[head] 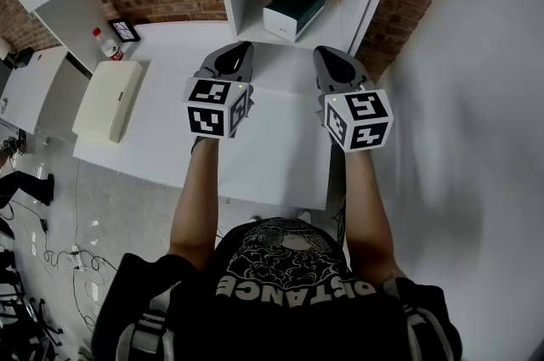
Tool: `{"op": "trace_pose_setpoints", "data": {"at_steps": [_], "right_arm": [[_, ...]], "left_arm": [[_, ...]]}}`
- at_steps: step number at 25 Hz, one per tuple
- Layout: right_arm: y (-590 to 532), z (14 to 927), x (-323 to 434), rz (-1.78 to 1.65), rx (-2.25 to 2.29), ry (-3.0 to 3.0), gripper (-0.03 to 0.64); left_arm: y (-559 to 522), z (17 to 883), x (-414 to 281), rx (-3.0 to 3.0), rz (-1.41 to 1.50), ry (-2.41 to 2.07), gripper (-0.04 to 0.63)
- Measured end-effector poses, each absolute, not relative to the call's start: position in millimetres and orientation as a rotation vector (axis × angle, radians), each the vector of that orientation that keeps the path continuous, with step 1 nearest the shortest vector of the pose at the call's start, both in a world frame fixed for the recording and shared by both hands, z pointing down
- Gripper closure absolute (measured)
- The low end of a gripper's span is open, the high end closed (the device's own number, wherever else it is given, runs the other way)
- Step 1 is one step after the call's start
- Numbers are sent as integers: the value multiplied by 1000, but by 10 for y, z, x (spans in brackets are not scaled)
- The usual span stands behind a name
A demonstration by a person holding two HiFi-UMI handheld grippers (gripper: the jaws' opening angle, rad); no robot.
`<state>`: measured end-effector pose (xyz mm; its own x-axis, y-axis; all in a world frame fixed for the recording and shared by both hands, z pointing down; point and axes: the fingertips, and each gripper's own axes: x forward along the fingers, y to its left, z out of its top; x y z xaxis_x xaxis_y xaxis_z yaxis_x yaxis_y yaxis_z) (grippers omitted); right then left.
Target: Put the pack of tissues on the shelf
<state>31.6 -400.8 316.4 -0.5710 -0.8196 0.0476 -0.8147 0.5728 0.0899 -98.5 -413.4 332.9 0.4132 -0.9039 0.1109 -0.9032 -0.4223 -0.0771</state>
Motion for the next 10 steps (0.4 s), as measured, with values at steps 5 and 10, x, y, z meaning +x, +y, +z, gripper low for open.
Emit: {"op": "trace_pose_setpoints", "data": {"at_steps": [5,10], "right_arm": [[-4017,3147,332,-96,1417,-2710,614],[-4041,3130,348,-96,1423,-2707,614]], "left_arm": [[-4147,3342,-954,-2637,-217,1684,592],[-4162,3322,-916,-2628,-228,1670,592]]}}
